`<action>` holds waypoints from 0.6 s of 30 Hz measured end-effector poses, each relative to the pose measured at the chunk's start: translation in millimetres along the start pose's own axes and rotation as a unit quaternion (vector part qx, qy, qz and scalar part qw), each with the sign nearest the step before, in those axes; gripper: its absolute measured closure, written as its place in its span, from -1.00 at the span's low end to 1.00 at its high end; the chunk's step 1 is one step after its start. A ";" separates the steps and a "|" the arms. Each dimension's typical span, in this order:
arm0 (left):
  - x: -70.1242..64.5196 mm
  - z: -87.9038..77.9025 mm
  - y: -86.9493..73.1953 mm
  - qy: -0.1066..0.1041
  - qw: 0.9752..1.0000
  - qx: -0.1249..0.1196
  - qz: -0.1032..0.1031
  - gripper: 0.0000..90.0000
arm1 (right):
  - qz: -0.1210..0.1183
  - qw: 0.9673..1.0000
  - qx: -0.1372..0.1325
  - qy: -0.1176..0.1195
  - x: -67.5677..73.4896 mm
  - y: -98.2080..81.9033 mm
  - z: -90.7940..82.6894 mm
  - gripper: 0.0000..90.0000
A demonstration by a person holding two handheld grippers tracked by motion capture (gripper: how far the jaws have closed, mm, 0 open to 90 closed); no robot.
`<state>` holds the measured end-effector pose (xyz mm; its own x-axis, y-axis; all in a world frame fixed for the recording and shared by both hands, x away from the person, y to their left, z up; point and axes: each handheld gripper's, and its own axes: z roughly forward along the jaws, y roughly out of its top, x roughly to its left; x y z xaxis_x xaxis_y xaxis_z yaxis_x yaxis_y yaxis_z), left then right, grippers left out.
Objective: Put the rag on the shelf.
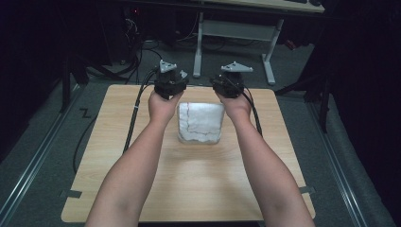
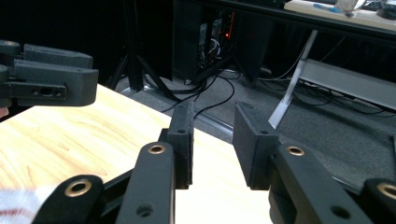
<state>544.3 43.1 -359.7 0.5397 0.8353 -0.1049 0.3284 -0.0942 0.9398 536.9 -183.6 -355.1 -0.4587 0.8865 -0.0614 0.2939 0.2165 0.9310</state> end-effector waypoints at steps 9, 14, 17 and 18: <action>-6.1 -15.0 -5.7 -0.006 1.000 -0.014 0.005 0.35 | -0.007 1.000 -0.005 -0.001 4.9 -2.5 -12.4 0.47; -4.7 -28.8 -10.7 0.002 1.000 -0.020 0.008 0.33 | -0.011 1.000 -0.014 -0.003 7.4 -6.4 -25.1 0.38; -4.0 -36.0 -12.6 0.001 1.000 -0.022 0.006 0.29 | -0.011 1.000 -0.017 -0.004 8.5 -9.5 -32.3 0.33; -4.0 -36.0 -12.6 0.001 1.000 -0.022 0.006 0.29 | -0.011 1.000 -0.016 -0.004 9.0 -10.5 -34.9 0.32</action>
<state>510.1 60.4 -359.4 0.5420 0.8353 -0.0925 0.2870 -0.0805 0.9545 500.4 -192.2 -352.8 -0.4578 0.8850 -0.0848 0.2572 0.2232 0.9402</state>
